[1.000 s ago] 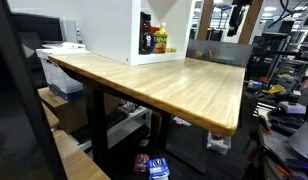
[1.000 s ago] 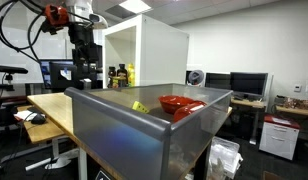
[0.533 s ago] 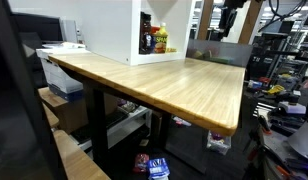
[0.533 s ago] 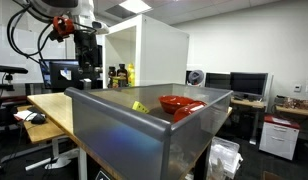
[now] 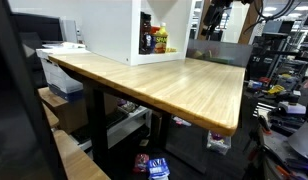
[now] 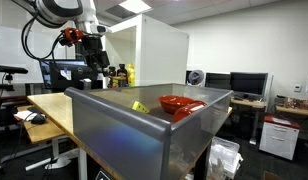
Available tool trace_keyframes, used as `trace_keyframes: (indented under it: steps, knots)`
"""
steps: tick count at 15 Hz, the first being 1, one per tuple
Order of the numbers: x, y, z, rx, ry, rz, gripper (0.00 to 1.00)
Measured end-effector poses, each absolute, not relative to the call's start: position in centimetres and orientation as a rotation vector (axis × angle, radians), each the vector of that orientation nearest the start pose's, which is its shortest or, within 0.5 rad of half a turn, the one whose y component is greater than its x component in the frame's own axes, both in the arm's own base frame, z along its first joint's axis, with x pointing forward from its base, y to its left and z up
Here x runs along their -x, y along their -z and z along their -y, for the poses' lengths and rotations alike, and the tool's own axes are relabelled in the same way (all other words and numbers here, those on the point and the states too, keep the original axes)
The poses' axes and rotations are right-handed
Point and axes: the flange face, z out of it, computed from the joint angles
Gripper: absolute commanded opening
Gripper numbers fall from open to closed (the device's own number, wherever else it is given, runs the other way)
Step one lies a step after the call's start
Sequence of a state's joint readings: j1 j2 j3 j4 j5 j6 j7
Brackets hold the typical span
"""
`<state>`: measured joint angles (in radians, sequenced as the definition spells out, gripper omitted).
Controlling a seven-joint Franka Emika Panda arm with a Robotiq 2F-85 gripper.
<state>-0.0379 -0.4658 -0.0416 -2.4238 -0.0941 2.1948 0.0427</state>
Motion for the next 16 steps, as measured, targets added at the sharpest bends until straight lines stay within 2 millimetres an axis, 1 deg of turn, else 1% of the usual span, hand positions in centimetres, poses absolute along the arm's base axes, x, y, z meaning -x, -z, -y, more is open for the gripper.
trace_keyframes:
  steps: [3, 5, 8, 9, 11, 13, 16]
  knots:
    - [-43.9, -50.7, 2.9, 3.147, 0.469, -0.097, 1.00]
    - [-44.6, -51.1, 2.2, 3.142, 0.521, -0.025, 1.00]
    - [-45.4, -51.5, 1.2, 3.140, 0.560, 0.113, 1.00]
    - [-46.0, -51.8, 0.5, 3.138, 0.575, 0.201, 1.00]
    - [-46.6, -52.1, -0.2, 3.131, 0.580, 0.284, 1.00]
    - [-47.2, -52.2, -0.5, 3.124, 0.581, 0.331, 1.00]
    - [-47.3, -52.1, -0.5, 3.123, 0.578, 0.337, 1.00]
